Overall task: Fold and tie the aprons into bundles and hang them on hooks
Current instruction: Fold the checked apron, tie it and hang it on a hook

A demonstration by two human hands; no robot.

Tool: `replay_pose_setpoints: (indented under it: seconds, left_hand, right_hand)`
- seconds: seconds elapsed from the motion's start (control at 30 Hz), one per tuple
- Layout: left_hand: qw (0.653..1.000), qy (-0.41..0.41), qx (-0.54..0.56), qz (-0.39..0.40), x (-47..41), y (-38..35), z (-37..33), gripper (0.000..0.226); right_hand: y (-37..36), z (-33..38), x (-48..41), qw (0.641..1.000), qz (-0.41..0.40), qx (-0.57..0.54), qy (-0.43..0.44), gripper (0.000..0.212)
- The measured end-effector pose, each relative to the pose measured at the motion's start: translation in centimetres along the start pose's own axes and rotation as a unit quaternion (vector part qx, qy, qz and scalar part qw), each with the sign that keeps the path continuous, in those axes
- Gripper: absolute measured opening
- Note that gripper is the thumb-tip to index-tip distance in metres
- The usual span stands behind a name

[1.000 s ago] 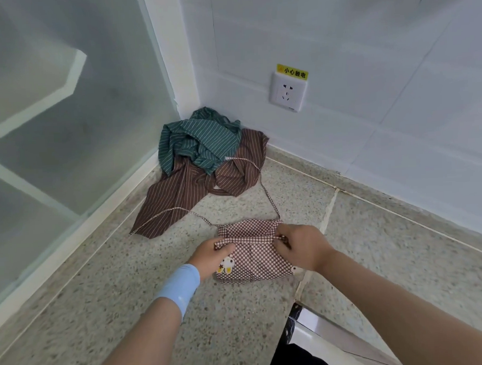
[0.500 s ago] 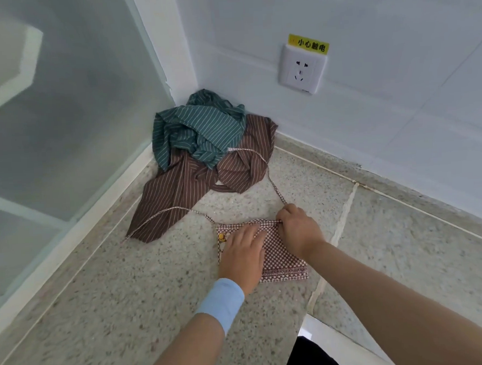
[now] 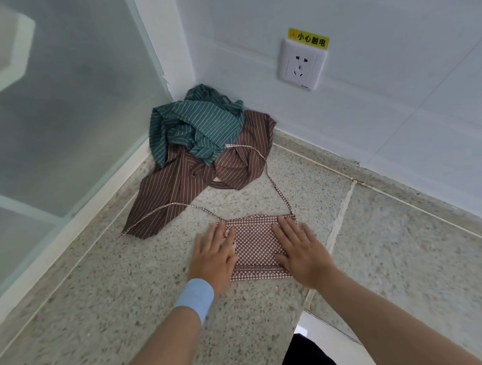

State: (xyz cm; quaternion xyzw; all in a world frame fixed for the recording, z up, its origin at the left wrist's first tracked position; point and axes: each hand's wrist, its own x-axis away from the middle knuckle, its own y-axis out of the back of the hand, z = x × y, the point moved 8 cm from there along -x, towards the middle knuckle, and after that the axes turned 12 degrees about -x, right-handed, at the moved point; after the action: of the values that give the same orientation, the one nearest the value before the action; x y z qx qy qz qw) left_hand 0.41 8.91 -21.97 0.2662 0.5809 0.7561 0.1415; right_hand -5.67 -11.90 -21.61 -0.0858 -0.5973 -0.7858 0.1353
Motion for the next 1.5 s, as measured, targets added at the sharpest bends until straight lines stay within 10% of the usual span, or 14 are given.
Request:
replay_pose_setpoints:
  seconds: [0.23, 0.33, 0.63, 0.8, 1.13, 1.37, 1.5]
  left_hand:
    - [0.996, 0.04, 0.063, -0.039, 1.1, 3.9, -0.5, 0.071]
    - [0.994, -0.068, 0.061, -0.052, 1.7, 5.7, -4.5, 0.032]
    - [0.988, -0.076, 0.129, 0.048, 2.3, 2.9, -3.3, 0.065]
    - [0.977, -0.081, 0.185, 0.066, 1.3, 3.4, -1.8, 0.031]
    - [0.968, 0.04, 0.236, 0.081, -0.8, 4.2, 0.6, 0.037]
    - [0.966, 0.183, 0.18, 0.015, -1.4, 4.6, 1.4, 0.028]
    - [0.991, 0.021, 0.098, -0.094, -1.4, 6.8, -4.3, 0.044]
  right_hand:
    - [2.5, 3.2, -0.1, 0.995, -0.054, 0.044, 0.068, 0.051]
    - [2.8, 4.8, 1.2, 0.992, -0.062, 0.019, 0.111, 0.023]
    - [2.6, 3.3, 2.0, 0.996, 0.008, -0.054, 0.078, 0.025]
    - [4.1, 2.9, 2.2, 0.993, -0.054, -0.08, 0.075, 0.041]
    - [5.2, 0.3, -0.6, 0.983, -0.04, -0.169, -0.055, 0.033]
    - [5.7, 0.5, -3.2, 0.994, -0.005, -0.043, -0.096, 0.035]
    - [6.2, 2.2, -3.3, 0.994, -0.074, 0.084, -0.013, 0.025]
